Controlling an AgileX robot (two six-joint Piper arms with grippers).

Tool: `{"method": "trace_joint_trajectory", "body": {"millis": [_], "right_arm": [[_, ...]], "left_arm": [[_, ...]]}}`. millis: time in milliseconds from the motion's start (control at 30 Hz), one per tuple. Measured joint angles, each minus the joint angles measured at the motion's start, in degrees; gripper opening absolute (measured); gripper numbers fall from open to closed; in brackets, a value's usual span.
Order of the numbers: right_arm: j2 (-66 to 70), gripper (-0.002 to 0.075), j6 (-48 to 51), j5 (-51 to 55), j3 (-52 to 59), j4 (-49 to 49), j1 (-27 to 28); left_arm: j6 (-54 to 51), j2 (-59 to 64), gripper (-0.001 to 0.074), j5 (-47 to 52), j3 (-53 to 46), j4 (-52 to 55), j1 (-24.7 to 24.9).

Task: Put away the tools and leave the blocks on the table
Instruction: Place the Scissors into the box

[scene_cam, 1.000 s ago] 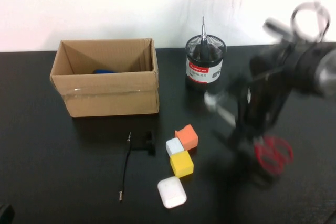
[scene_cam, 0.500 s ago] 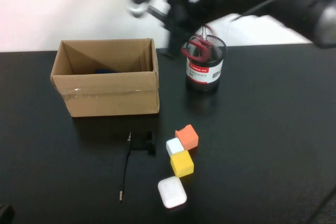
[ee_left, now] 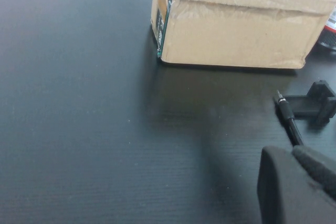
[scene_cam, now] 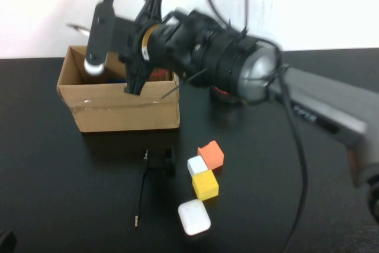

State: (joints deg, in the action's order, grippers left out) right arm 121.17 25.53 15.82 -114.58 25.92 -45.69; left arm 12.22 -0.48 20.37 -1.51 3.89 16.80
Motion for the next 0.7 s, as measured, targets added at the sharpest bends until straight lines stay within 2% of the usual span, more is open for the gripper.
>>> {"method": "trace_joint_trajectory", "body": {"millis": [67,233,333,467,567,633,700], "right_arm": [[0.9,0.0022,-2.2,-0.5,0.0,3.1,-0.1],[1.9,0.0189,-8.2,-0.2,0.0,6.6,-0.1],[1.6,0.0239,-8.7,-0.2,0.0,7.1,-0.1],[-0.2,0.0238,-9.2,2.2,0.0,7.4,-0.3],[-3.7,0.0218,-13.7,7.5,0.0,7.4,-0.7],[-7.6,0.0152,-16.8,12.2,0.0,6.7,-0.7],[-12.1,0.0051,-18.2,16.8,0.0,5.8,-0.7]], "left_arm": [[0.0,0.0,0.0004,0.0,0.0,0.0,0.0],[0.0,0.0,0.0004,0.0,0.0,0.0,0.0],[0.0,0.0,0.0004,0.0,0.0,0.0,0.0],[0.0,0.0,0.0004,0.0,0.0,0.0,0.0],[0.0,0.0,0.0004,0.0,0.0,0.0,0.0],[0.0,0.0,0.0004,0.0,0.0,0.0,0.0],[0.0,0.0,0.0004,0.0,0.0,0.0,0.0]]}}
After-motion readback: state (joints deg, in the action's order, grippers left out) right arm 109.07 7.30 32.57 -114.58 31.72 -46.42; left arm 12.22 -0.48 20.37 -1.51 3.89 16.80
